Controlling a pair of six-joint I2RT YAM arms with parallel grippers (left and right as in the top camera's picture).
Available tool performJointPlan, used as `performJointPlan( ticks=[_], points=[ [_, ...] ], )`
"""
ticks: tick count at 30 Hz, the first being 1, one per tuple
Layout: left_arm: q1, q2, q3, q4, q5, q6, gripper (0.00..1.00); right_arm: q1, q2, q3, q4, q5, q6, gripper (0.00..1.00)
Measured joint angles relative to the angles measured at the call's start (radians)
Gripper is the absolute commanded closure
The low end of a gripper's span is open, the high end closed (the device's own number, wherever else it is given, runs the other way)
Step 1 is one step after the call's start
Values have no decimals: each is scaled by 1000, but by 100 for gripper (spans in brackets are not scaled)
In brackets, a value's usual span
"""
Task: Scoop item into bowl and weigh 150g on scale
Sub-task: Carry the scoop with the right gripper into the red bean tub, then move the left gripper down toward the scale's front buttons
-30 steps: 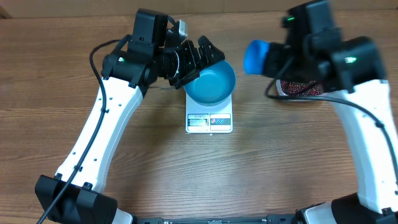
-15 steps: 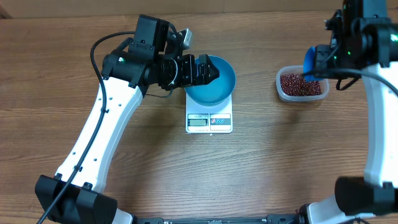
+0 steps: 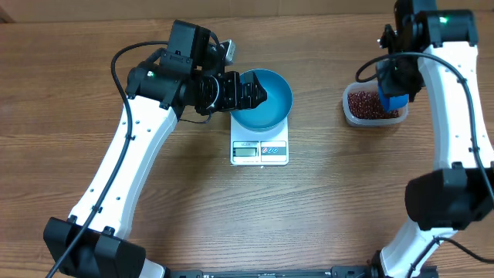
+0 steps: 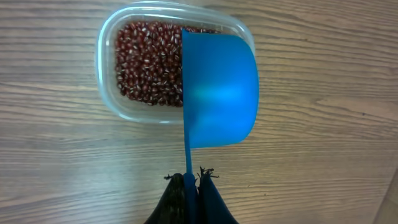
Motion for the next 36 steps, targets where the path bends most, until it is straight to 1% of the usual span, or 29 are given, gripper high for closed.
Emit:
performJointPlan(
  ticks=[10,15,20,28,29,30,31,33,36],
  points=[
    [0,0,0,-7,-3,2,5,0,89,0,59,53,-8,96],
    [0,0,0,-20,-3,2,6,0,102,-4,64,60,-7,96],
    [0,0,0,-22,-11,2,6,-1,106,-45,93,58,-8,96],
    [0,0,0,-21,-26,2,6,-7,99,-90,140,16,-7,96],
    [0,0,0,-21,-26,2,5,-8,95,-100,151,11,-7,92],
    [0,0,0,-22,-26,2,5,-8,90,-110,159,7,-7,81],
    [0,0,0,-21,-26,2,5,-8,86,-119,174,6,-7,74],
    [0,0,0,-21,-26,2,5,-14,92,-137,215,8,-2,73],
    [0,0,0,-21,-29,2,5,-32,110,-153,217,6,8,73]
  ],
)
